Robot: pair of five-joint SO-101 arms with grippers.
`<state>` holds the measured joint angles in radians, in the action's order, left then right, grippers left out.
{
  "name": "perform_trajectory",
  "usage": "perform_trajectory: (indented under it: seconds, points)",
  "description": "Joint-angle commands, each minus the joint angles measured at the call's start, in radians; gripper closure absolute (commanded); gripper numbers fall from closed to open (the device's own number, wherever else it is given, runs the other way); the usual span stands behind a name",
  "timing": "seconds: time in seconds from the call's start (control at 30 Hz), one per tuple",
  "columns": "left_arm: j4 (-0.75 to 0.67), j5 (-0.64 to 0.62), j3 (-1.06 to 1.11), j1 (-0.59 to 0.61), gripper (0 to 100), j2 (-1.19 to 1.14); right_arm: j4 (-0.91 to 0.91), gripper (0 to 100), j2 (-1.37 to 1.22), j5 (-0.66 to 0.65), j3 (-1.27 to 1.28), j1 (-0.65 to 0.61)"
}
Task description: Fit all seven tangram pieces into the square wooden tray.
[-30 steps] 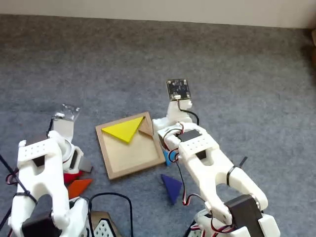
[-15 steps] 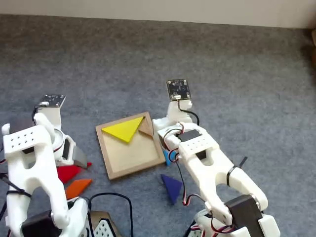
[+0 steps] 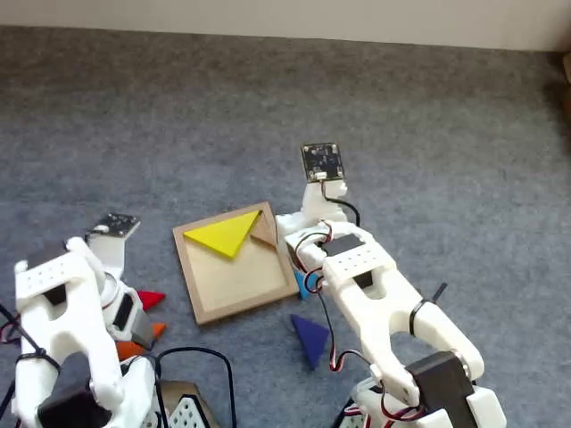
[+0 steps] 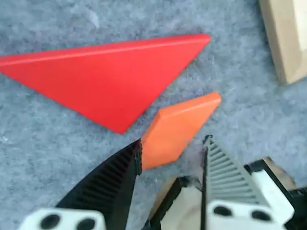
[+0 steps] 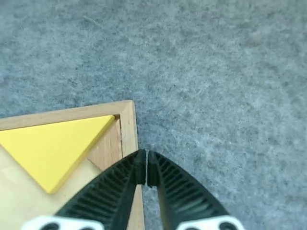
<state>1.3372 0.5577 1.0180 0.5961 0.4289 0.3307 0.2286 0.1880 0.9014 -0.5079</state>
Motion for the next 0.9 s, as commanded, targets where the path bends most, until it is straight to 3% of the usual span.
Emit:
perform_trajectory:
  seconds: [0.0, 0.17, 0.33, 0.63, 0.77, 0.87]
  points:
    - [-0.141, 0.009, 0.082, 0.018, 83, 0.002, -0.013, 96.8, 0.042, -0.012, -0.002, 0.007]
    - [-0.189, 0.005, 0.073, 0.021, 84, 0.002, -0.013, 96.8, 0.042, -0.012, -0.002, 0.007]
    - [-0.365, -0.006, 0.038, 0.07, 84, 0.002, -0.013, 96.8, 0.042, -0.012, -0.002, 0.007]
    - [-0.657, -0.218, 0.027, 0.074, 84, 0.013, -0.015, 96.8, 0.042, -0.012, -0.002, 0.007]
    - [-0.655, -0.282, -0.054, 0.094, 84, 0.008, -0.015, 96.8, 0.042, -0.012, -0.002, 0.007]
    - [-0.534, -0.281, -0.119, 0.102, 84, 0.013, -0.015, 96.8, 0.042, -0.012, -0.002, 0.007]
